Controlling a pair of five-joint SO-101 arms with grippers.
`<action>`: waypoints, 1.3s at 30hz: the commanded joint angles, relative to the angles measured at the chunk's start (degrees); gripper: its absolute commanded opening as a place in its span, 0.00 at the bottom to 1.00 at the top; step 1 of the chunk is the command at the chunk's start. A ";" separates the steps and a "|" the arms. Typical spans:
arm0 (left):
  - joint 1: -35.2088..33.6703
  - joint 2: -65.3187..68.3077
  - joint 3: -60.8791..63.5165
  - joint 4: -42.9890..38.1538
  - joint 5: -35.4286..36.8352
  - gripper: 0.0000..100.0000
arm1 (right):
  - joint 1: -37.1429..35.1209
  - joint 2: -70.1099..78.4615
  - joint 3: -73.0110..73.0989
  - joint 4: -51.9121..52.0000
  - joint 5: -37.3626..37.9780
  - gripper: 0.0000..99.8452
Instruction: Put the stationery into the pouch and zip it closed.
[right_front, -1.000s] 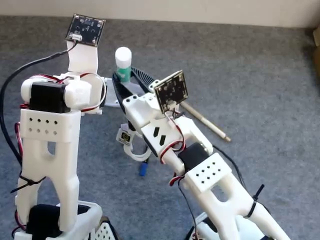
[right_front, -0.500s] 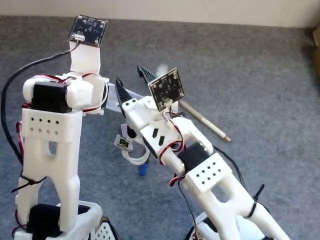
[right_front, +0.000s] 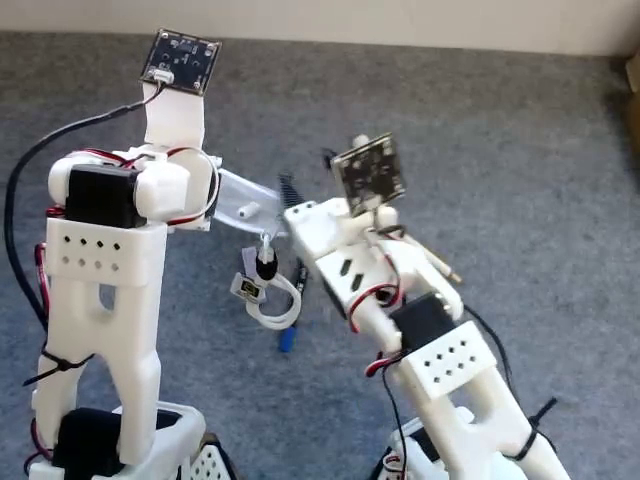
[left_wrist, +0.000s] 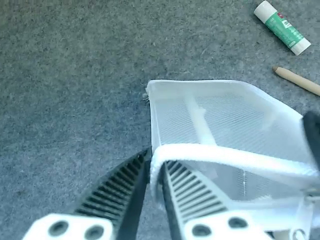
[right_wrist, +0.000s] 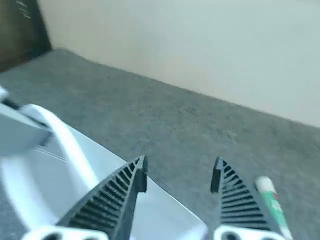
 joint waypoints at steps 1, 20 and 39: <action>0.48 -0.57 -2.59 0.26 0.79 0.01 | 8.48 -0.84 -0.75 6.64 -0.09 0.19; -7.43 -0.66 5.93 -1.67 4.84 0.01 | 17.36 11.82 -4.97 26.95 0.35 0.19; -15.08 -0.66 17.98 -11.60 10.46 0.01 | 4.44 31.25 -32.92 49.98 -10.29 0.19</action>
